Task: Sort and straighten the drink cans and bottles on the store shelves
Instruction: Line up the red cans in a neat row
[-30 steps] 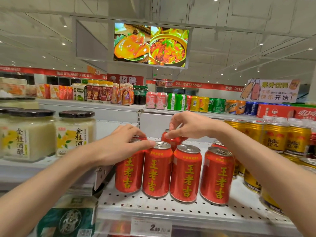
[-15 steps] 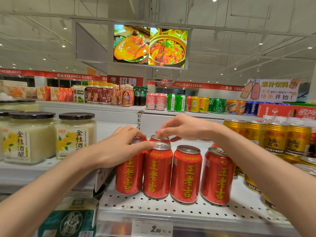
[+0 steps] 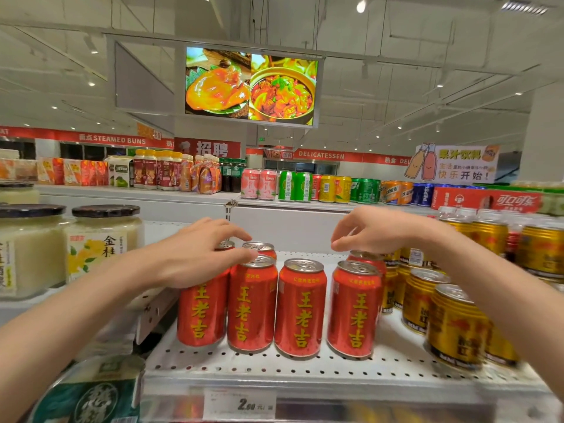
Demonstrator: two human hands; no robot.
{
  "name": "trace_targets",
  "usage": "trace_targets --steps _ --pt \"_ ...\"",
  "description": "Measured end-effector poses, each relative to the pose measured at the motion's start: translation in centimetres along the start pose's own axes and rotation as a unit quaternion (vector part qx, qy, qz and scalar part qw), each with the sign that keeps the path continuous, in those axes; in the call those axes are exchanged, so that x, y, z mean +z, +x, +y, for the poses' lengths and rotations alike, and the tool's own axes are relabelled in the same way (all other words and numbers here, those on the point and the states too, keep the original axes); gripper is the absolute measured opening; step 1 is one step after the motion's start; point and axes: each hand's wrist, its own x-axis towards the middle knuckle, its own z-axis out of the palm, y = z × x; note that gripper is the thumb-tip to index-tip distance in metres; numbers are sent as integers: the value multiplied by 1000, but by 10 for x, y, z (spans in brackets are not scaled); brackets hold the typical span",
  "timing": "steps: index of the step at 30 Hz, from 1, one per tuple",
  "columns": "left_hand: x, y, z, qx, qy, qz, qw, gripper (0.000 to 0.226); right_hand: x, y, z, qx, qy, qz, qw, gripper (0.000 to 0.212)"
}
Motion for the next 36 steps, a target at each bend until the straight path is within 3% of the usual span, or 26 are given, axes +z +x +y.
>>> trace_targets --steps 4,9,17,22,29,36 --pt "4 10 10 4 -5 -30 1000 48 3 -1 7 35 -55 -30 997 33" --pt "9 10 7 -5 -14 -31 999 54 -2 -1 2 29 -74 -83 993 32" --pt "14 10 3 -5 3 -19 1000 61 1 -1 4 -17 65 -18 998 34" --pt "13 10 3 -8 6 -23 1000 61 7 -2 8 -6 76 -52 996 34" --pt "14 10 5 -6 7 -23 1000 61 4 1 10 21 51 -70 996 41" --pt "14 9 5 -6 7 -21 1000 62 -8 10 4 25 -36 -146 988 41"
